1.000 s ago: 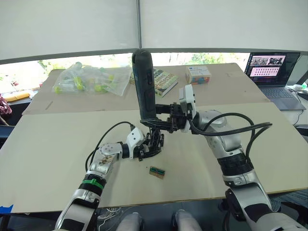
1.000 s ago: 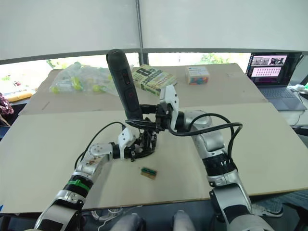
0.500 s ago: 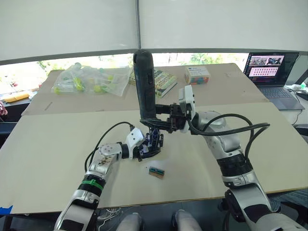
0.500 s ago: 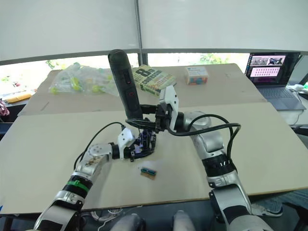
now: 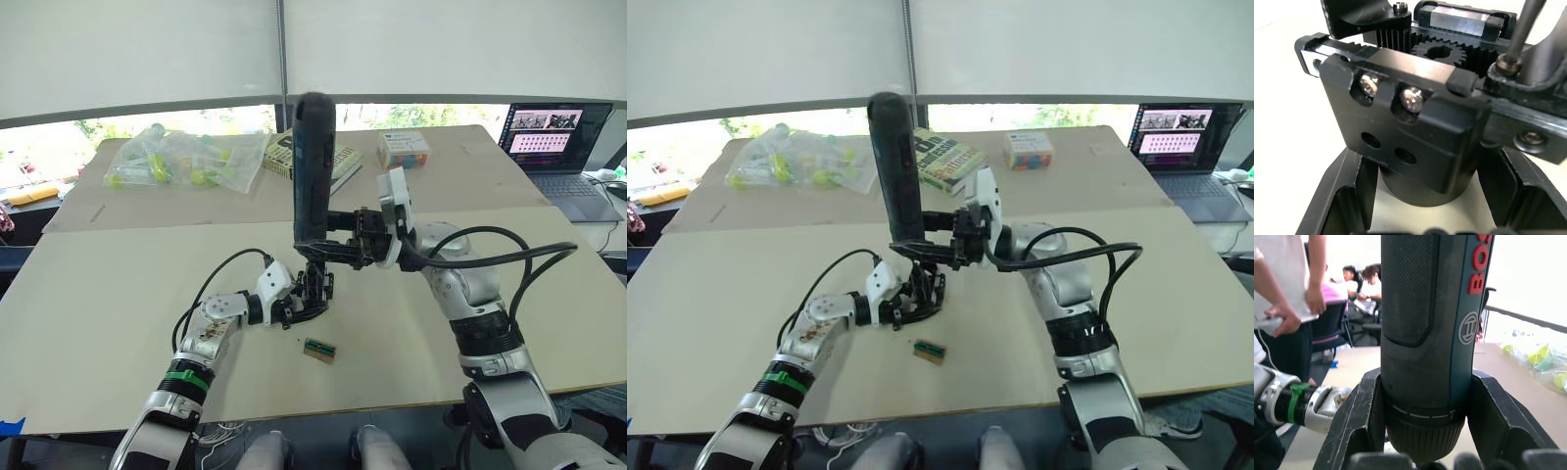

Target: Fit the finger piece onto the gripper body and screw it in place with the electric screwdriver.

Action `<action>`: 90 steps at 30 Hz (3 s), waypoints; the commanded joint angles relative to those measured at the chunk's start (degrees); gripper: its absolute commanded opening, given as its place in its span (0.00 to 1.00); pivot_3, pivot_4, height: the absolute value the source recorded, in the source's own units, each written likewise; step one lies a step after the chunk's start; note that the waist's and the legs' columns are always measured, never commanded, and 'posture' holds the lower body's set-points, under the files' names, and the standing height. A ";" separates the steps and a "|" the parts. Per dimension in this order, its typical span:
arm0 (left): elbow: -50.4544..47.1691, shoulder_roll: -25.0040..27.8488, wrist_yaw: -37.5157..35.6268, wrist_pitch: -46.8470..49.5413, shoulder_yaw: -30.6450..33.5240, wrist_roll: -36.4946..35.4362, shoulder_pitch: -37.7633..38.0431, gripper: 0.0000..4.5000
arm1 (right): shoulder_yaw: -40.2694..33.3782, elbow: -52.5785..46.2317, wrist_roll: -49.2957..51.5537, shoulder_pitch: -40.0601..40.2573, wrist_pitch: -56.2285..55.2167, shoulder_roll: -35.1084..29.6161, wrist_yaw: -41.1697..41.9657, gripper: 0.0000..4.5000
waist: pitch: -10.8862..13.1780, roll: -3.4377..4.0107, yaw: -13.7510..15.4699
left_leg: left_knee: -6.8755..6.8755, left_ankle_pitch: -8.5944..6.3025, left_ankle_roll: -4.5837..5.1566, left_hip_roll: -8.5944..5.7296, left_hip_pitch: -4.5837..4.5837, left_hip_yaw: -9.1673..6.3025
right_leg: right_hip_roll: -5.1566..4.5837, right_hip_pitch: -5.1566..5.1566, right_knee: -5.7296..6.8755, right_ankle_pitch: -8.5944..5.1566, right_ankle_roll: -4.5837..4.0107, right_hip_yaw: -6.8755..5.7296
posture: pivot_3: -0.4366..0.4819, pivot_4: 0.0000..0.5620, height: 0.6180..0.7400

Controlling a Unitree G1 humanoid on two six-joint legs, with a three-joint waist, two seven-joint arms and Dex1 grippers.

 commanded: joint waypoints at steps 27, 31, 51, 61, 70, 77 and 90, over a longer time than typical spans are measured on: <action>-11.18 10.97 0.05 3.75 7.93 -5.76 11.22 1.00 | -13.08 -7.53 11.37 3.17 -0.22 -10.19 4.95 0.43 | 0.02 0.02 -0.30 | -0.12 0.00 -0.01 0.07 -0.09 0.02 | -0.02 -0.25 0.03 0.02 -0.03 0.03 | 0.48 0.27 1.00; -10.34 15.55 -3.76 0.13 11.67 -7.95 15.53 1.00 | -16.82 -9.04 12.40 6.63 0.10 -13.41 2.93 0.43 | 0.03 0.03 -0.30 | -0.14 0.00 -0.01 0.07 -0.11 0.05 | -0.07 -0.27 0.00 0.01 -0.04 0.06 | 0.48 0.27 1.00; -7.59 26.50 -23.12 -8.61 21.38 -17.41 24.90 1.00 | -24.84 -16.73 10.38 29.17 -7.56 -21.00 3.09 0.43 | 0.21 0.15 0.00 | -0.28 -0.04 0.05 0.17 -0.16 0.18 | -0.14 -0.28 -0.21 0.00 -0.04 0.04 | 0.48 0.27 1.00; -18.57 22.31 -23.32 -5.61 11.13 -14.54 19.47 1.00 | -17.34 -30.73 18.49 28.02 -2.06 -16.32 -1.56 0.43 | 0.27 0.05 0.42 | -0.26 -0.04 0.05 0.15 -0.17 0.19 | -0.14 -0.25 -0.22 0.01 -0.03 0.05 | 0.48 0.27 1.00; -13.32 14.89 -20.56 -7.71 0.71 -6.80 13.69 1.00 | -4.62 -31.23 14.25 26.37 -3.11 -9.61 -1.62 0.43 | 0.29 0.02 0.19 | -0.21 -0.03 0.06 0.10 -0.15 0.20 | -0.05 -0.23 -0.18 0.01 -0.03 0.03 | 0.48 0.27 1.00; -11.30 10.58 -17.53 -8.27 -2.69 -3.68 11.12 1.00 | 0.84 -27.25 9.00 24.18 -5.80 -5.30 -1.25 0.43 | 0.31 -0.04 0.58 | -0.06 -0.03 0.06 0.09 -0.12 0.18 | -0.04 -0.16 -0.10 0.01 -0.03 -0.01 | 0.48 0.27 1.00; -16.85 7.76 -15.35 -0.94 -5.83 -3.51 8.61 1.00 | 3.30 -23.23 4.50 22.41 -7.02 -3.48 -0.68 0.43 | 0.32 -0.04 0.70 | 0.05 -0.04 0.07 0.08 -0.11 0.16 | 0.01 -0.12 -0.06 0.01 -0.01 -0.03 | 0.48 0.27 1.00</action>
